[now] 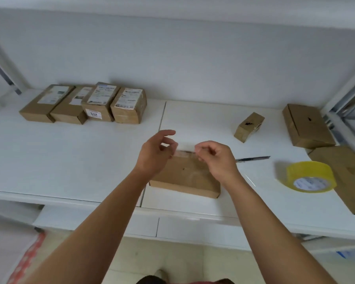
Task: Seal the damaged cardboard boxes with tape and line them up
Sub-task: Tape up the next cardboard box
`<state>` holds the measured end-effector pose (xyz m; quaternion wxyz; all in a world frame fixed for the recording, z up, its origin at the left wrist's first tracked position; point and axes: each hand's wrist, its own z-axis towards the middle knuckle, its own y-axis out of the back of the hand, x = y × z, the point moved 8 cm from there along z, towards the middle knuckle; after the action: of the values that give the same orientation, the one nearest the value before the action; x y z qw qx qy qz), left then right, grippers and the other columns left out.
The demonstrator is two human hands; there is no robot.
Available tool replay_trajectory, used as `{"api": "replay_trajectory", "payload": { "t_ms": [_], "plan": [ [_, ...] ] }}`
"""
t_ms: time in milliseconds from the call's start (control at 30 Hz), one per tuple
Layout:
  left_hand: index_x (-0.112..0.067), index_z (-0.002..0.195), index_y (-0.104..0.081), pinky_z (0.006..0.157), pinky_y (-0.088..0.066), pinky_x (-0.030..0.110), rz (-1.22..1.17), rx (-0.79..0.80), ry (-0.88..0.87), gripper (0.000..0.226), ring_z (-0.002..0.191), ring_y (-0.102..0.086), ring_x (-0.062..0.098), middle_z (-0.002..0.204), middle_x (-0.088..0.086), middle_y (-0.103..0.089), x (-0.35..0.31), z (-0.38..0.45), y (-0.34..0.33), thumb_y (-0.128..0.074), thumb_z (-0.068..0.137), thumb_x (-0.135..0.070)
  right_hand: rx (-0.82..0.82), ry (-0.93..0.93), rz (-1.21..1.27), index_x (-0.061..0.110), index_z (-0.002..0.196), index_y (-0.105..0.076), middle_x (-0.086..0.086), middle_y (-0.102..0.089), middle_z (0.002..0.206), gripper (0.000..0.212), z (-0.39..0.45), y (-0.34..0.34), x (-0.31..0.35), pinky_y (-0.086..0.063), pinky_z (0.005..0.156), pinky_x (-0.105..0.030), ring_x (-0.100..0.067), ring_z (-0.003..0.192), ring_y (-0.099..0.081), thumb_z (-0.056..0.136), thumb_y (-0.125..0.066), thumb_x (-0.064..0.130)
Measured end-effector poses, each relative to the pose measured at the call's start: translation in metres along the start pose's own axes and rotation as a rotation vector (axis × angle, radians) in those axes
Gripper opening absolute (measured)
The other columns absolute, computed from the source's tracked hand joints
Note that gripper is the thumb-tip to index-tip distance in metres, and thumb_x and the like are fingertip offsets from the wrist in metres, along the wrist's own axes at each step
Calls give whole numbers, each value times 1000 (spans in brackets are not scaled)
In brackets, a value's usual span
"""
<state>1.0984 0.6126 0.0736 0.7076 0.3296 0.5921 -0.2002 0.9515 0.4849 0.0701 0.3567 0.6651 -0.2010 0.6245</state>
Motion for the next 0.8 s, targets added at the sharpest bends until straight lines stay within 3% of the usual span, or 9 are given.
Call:
{"api": "replay_trajectory", "payload": {
  "t_ms": [100,167,267,333,433,533,633,700,800],
  "plan": [
    [-34,109,-63,65,-45,7,119,-60,-11,25,69,-64,-1,79,-28,-68,3,3,4,-70,88,-22,-137,40,-93,42,96,-67,14,-68,73,23,-9,4,0,-51,86,-23,-13,83,-68,90,-70,21],
    [-36,100,-64,63,-41,3,113,-74,19,18,69,-62,-7,76,-31,-66,9,3,3,-71,87,-26,-196,46,-97,42,93,-65,14,-71,76,22,-15,5,0,-50,86,-24,-10,85,-69,89,-71,21],
    [-39,98,-64,74,-47,12,77,-52,65,18,71,-62,-7,82,-22,-69,13,4,-4,-72,87,-26,-245,167,-124,33,84,-69,16,-71,79,18,-24,8,11,-49,79,-18,-4,80,-67,89,-70,15],
    [-41,104,-62,83,-52,23,-19,-19,69,26,75,-66,2,93,-15,-72,12,6,-10,-73,87,-25,-268,310,-177,23,88,-71,17,-70,85,12,-30,12,26,-47,77,-12,-3,83,-66,91,-67,12],
    [-44,112,-58,85,-53,29,-102,-13,74,30,77,-70,4,112,-14,-69,18,10,-10,-72,87,-35,-369,368,-143,27,95,-72,15,-70,92,11,-36,30,33,-48,80,-17,-9,90,-66,93,-65,18],
    [-36,123,-57,90,-48,25,165,38,37,37,96,-63,-5,119,-13,-65,35,8,-11,-68,88,-45,-402,218,81,28,95,-72,8,-73,98,10,-32,43,19,-53,90,-32,-15,98,-68,92,-67,20],
    [-20,138,-51,113,-31,36,655,150,-180,61,135,-40,18,142,-2,-51,46,3,-34,-63,88,-53,-370,132,240,21,95,-73,5,-73,105,12,-31,40,9,-53,93,-38,-18,104,-67,92,-68,11],
    [-20,142,-45,114,-24,38,804,151,-169,72,139,-31,20,146,-3,-46,54,3,-41,-58,85,-64,-346,105,291,18,94,-72,6,-73,100,13,-31,35,6,-53,90,-36,-15,99,-66,91,-67,6],
    [-22,144,-40,114,-23,39,844,145,-95,80,140,-29,21,147,-4,-43,63,8,-42,-58,82,-69,-251,62,424,14,90,-71,-3,-70,80,10,-30,24,4,-52,77,-30,-19,80,-63,91,-65,5]
  ]
}}
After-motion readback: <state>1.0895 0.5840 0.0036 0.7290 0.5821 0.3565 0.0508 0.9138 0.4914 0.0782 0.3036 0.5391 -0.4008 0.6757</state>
